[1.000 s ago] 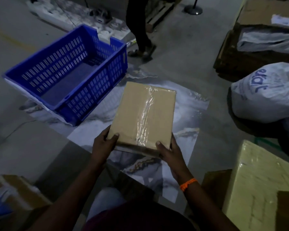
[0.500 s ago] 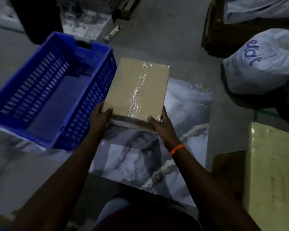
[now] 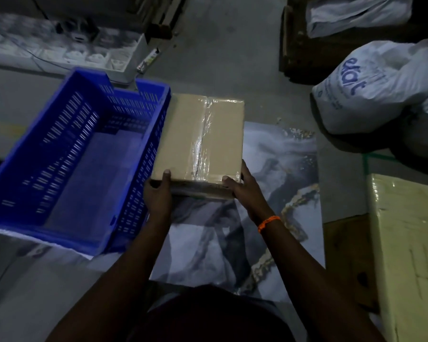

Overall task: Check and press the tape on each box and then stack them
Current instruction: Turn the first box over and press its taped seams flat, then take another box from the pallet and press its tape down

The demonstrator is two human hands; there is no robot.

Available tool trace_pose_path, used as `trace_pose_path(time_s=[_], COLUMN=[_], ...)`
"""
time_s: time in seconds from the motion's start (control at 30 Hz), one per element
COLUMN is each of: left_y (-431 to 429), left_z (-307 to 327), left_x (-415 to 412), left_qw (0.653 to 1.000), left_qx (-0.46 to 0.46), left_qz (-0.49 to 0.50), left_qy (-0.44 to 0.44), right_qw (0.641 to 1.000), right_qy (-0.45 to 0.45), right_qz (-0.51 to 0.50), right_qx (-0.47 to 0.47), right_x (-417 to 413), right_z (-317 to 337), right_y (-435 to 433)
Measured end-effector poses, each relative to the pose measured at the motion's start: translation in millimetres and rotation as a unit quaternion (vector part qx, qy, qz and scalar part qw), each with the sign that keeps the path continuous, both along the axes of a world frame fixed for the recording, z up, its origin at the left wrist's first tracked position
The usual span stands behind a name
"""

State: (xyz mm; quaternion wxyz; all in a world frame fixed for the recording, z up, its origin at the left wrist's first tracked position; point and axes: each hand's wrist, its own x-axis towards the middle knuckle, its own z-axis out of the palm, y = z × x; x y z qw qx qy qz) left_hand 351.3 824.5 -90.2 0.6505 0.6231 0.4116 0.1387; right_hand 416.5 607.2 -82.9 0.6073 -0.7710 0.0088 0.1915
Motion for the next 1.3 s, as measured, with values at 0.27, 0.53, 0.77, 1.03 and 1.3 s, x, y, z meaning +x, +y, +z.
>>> trace_pose_path(time_s=[0.27, 0.53, 0.77, 1.03, 1.3], left_y=[-0.2, -9.8, -115.3, -265.8, -374.9], left_z=[-1.7, -5.1, -36.1, -69.7, -67.5], left_x=[1.4, -2.2, -82.2, -148.6, -175.8], left_qw=[1.000, 0.998, 0.956, 0.830, 0.633], left_qx=[-0.007, 0.008, 0.170, 0.334, 0.451], left_qz=[0.005, 0.054, -0.180, -0.434, -0.629], left_qy=[-0.005, 0.036, 0.157, 0.103, -0.022], right_qw=[1.000, 0.999, 0.975, 0.889, 0.887], right_qy=[-0.009, -0.018, -0.055, -0.185, -0.159], right_qz=[-0.011, 0.032, 0.117, 0.191, 0.046], right_qx=[-0.020, -0.036, -0.182, -0.372, -0.431], right_x=[-16.5, -21.4, -75.7, -154.5, -257.2], right_z=[-7.8, -1.8, -40.7, -100.0, -116.9], right_y=[5.8, -26.5, -132.5, -290.1, -391.7])
